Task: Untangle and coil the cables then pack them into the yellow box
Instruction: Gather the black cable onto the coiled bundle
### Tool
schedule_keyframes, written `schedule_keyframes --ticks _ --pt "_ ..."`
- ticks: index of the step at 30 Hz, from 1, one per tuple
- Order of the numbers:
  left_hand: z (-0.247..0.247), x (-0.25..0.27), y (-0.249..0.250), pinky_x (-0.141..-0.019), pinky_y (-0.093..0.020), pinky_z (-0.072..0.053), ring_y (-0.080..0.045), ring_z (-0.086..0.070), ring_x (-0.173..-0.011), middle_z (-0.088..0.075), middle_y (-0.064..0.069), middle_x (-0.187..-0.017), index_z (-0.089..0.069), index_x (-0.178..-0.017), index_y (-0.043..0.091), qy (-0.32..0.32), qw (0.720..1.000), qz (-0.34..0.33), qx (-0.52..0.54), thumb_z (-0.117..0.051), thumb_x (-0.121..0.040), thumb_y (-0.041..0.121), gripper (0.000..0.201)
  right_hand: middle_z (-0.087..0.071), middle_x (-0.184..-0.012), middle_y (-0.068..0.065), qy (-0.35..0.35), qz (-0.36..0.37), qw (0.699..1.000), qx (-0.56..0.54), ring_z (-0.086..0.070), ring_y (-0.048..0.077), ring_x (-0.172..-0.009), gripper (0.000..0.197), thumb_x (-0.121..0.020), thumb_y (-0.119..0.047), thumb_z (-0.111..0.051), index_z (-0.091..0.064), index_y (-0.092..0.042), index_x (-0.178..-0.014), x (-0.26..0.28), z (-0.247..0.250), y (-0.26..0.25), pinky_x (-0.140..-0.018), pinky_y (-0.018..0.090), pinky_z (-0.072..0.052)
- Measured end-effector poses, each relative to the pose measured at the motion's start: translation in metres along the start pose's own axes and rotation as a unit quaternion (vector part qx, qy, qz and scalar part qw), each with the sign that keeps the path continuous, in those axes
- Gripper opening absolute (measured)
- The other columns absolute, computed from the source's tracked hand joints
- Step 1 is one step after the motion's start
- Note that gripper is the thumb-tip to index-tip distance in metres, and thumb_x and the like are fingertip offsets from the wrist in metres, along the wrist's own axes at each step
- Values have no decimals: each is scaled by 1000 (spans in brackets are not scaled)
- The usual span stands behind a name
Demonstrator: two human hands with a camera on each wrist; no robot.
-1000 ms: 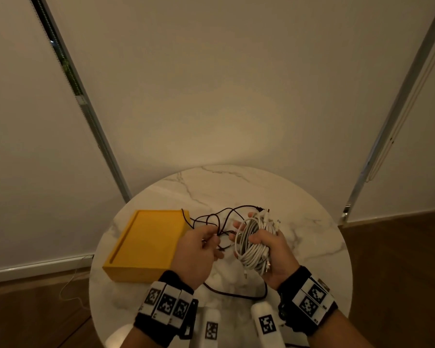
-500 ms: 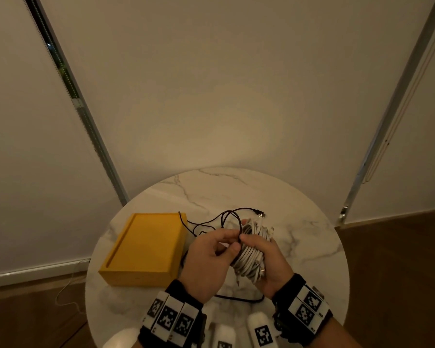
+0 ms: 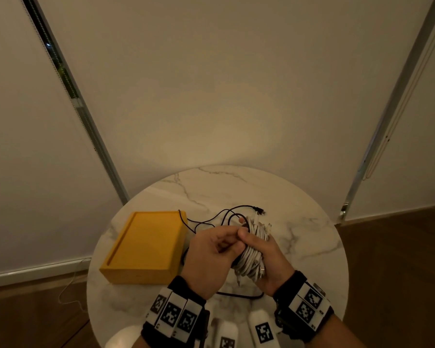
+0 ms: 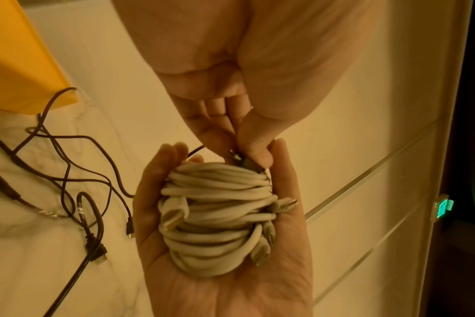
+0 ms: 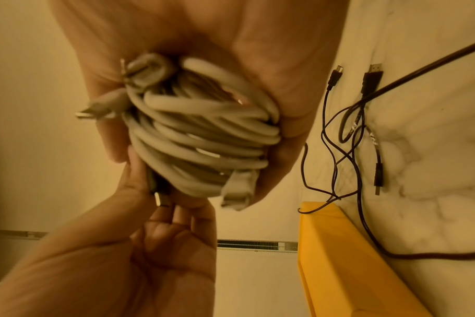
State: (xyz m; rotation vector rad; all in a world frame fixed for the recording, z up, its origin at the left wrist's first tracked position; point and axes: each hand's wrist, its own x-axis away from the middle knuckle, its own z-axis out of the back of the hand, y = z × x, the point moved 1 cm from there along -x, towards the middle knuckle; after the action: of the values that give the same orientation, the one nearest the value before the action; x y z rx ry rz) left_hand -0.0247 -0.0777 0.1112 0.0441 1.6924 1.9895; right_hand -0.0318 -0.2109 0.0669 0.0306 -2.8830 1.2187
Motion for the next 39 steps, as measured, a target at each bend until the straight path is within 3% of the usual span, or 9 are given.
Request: schedule_keyframes --ticks 7,12,15,19,22,26,29,32,39 --pt "3 -1 -11 -67 -23 -55 -8 -67 -82 -72 14 -88 -76 -107 22 -7 1000 -10 -19 -72 -88 7 25 -63 -99 25 -17 -16 1000 -21 -69 38 -86 66 -57 -12 -92 -63 -8 -116 3 0 0 -70 46 -59" --pt "12 -1 -15 -79 -35 -59 -20 -64 -100 -66 8 -105 -71 -117 29 -66 996 -18 -61 -64 -94 22 26 -60 -95 23 8 -13 998 -57 -66 32 -80 63 -59 -8 -75 -59 -5 -120 2 1 5 -67 42 -57" --pt "20 -3 -15 -75 -39 -59 -22 -66 -97 -67 5 -105 -71 -115 29 11 999 -29 -45 -65 -91 29 25 -63 -96 25 10 -25 999 -32 -67 35 -76 52 -53 -11 -75 -71 -4 -104 3 3 4 -67 45 -57" --pt "26 -11 -20 -91 -32 -56 -3 -61 -112 -67 14 -117 -64 -122 31 52 994 -1 -99 -63 -97 21 27 -68 -94 25 0 -39 999 -27 -69 36 -72 54 -46 -11 -75 -74 1 -99 7 2 4 -63 47 -59" --pt "22 -10 -20 -87 -37 -58 -11 -71 -98 -75 7 -100 -68 -119 18 32 995 -16 -93 -60 -98 12 24 -66 -96 27 -4 -31 999 -12 -70 37 -74 59 -48 -10 -75 -70 6 -105 8 0 3 -64 48 -59" --pt "22 -7 -17 -79 -29 -60 -7 -73 -87 -76 14 -92 -71 -110 33 63 990 -50 -116 -64 -94 4 33 -67 -95 26 1 -8 1000 10 -69 39 -77 74 -52 -8 -73 -57 10 -123 7 2 -1 -65 49 -59" --pt "21 -8 -18 -74 -31 -62 -7 -72 -81 -76 11 -92 -74 -113 27 50 990 -26 -126 -66 -94 11 26 -65 -97 27 -4 10 1000 18 -67 40 -77 64 -51 -7 -72 -66 -1 -115 7 1 -3 -64 48 -58" --pt "20 -8 -13 -66 -14 -55 4 -64 -75 -71 15 -82 -75 -113 24 52 981 -28 -186 -67 -94 17 22 -65 -94 28 -15 10 999 34 -66 39 -73 69 -51 -6 -72 -62 -3 -119 8 -1 -4 -62 46 -58" --pt "18 -8 -2 -50 -12 -52 4 -67 -58 -65 30 -60 -77 -103 13 50 990 14 -135 -67 -93 10 15 -66 -98 28 -8 15 996 82 -67 43 -89 59 -55 -2 -70 -69 -11 -114 10 -5 -6 -84 63 -55"
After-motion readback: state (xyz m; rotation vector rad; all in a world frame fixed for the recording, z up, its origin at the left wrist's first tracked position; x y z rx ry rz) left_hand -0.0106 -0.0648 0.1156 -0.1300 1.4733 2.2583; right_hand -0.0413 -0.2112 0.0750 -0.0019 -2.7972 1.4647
